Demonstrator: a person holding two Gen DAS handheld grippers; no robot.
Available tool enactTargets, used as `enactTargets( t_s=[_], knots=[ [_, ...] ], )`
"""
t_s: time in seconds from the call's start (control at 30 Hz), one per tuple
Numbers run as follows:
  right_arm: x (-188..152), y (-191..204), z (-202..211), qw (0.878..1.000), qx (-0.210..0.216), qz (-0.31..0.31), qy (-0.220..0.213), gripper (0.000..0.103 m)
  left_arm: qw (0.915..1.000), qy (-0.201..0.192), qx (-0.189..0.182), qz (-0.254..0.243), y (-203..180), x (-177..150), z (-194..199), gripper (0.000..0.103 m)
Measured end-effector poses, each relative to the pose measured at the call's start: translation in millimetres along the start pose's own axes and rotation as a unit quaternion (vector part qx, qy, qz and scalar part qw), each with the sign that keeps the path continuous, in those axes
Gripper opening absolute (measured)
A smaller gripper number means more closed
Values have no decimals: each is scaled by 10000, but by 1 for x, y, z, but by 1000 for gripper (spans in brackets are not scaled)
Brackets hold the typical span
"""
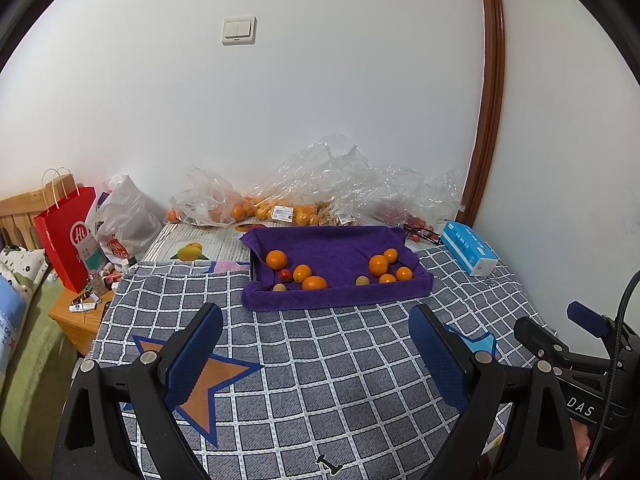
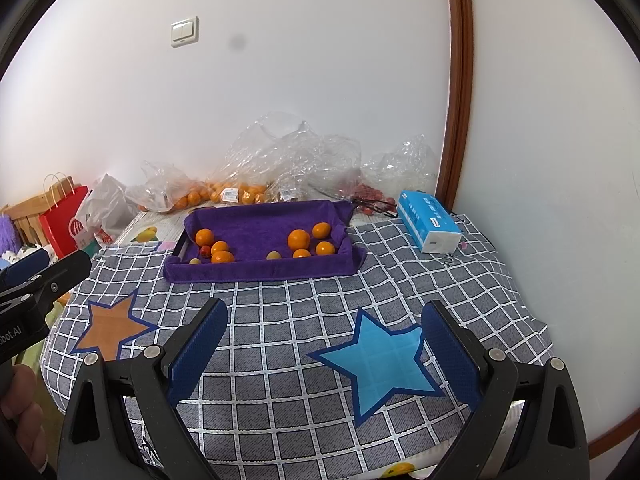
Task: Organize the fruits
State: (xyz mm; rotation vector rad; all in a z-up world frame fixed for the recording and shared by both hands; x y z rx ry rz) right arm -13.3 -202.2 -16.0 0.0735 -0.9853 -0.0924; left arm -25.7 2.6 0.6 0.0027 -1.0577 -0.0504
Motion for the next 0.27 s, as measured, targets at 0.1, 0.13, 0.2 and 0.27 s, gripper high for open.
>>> enactTargets(
  t_s=[0.1, 0.13, 0.2, 0.27],
  knots=[
    [0, 0, 0, 10000, -2, 3, 1, 97, 10000, 0, 5, 1, 0, 0, 0, 94],
    [0, 0, -1, 10000, -3, 2, 5, 97, 10000, 3, 2, 1, 0, 0, 0, 94],
    [0, 0, 0, 10000, 0, -3, 10, 97, 10000, -2, 1, -6, 0, 0, 0, 94],
    [0, 1, 0, 10000, 1, -2, 12, 97, 10000, -19, 40, -6, 0, 0, 0, 94]
  ],
)
Point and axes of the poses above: each gripper's, at about its wrist camera, not at the fingertips, and z roughly against the way its jaws point, y to its left, x to its top, the point moved 2 cm from there along -z, roughly the way its jaws point, and after that the axes turned 6 degrees about -z, right-handed, at the moved point
